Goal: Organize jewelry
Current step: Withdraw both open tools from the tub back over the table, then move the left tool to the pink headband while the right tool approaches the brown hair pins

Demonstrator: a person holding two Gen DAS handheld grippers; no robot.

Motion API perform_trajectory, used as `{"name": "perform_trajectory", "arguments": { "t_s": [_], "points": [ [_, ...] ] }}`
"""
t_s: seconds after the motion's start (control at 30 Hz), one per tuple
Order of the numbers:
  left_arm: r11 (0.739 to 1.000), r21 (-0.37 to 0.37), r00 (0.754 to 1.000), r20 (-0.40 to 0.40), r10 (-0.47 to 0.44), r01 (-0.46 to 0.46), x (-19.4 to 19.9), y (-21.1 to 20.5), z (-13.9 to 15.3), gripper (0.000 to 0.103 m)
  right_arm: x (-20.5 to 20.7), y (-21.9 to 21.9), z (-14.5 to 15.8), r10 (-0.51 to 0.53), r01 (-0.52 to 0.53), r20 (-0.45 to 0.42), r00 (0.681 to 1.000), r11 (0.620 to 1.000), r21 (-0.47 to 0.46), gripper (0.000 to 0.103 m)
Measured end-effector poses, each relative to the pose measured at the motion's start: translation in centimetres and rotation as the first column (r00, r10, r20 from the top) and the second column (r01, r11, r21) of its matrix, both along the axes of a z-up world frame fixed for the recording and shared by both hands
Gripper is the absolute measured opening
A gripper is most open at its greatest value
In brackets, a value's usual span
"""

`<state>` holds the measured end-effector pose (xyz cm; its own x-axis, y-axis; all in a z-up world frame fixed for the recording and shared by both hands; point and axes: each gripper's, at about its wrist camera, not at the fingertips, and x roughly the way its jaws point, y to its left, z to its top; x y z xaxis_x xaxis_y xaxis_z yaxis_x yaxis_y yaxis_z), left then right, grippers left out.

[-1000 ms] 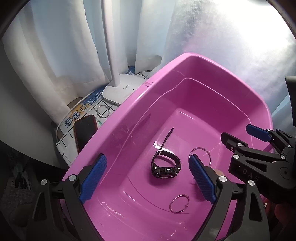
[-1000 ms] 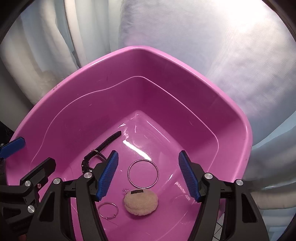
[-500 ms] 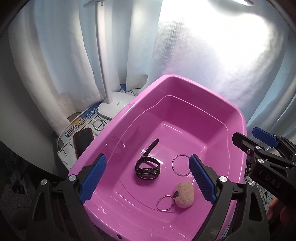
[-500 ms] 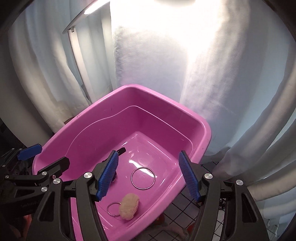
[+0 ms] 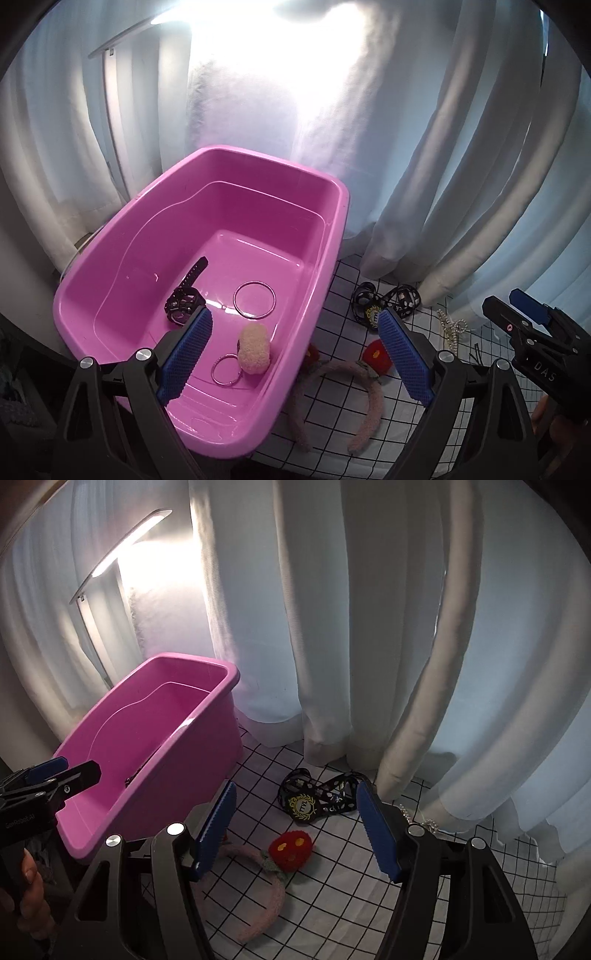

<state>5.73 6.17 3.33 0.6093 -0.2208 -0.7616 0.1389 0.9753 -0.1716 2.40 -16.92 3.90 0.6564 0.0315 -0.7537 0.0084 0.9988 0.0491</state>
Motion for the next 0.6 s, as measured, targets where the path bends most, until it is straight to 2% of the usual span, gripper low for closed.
{"name": "perform_trajectory", "arguments": {
  "t_s": [0.17, 0.3, 0.43, 0.6],
  "points": [
    [0.997, -0.008, 0.997, -0.029, -0.077, 0.077, -2.3, -5.0, -2.3, 0.090, -4.1, -5.7, -2.5, -0.110, 0.110, -0.048, 0.993, 0.994, 0.011, 0.065],
    [0.994, 0.001, 0.991, -0.082, -0.108, 0.109, -4.1, -8.2, -5.4, 0.090, -6.4, -9.0, -4.6, -0.159, 0.160, -0.077, 0.984, 0.987, 0.007, 0.065],
    [0.994, 0.034, 0.986, -0.132, -0.102, 0.107, -5.2, -10.2, -8.9, 0.090, -7.8, -11.8, -7.6, -0.181, 0.184, -0.114, 0.977, 0.983, 0.018, 0.065],
    [0.995, 0.080, 0.983, -0.177, -0.052, 0.067, -5.5, -11.0, -12.7, 0.090, -6.8, -12.9, -11.6, -0.142, 0.147, -0.163, 0.976, 0.989, 0.017, 0.065]
  ]
}}
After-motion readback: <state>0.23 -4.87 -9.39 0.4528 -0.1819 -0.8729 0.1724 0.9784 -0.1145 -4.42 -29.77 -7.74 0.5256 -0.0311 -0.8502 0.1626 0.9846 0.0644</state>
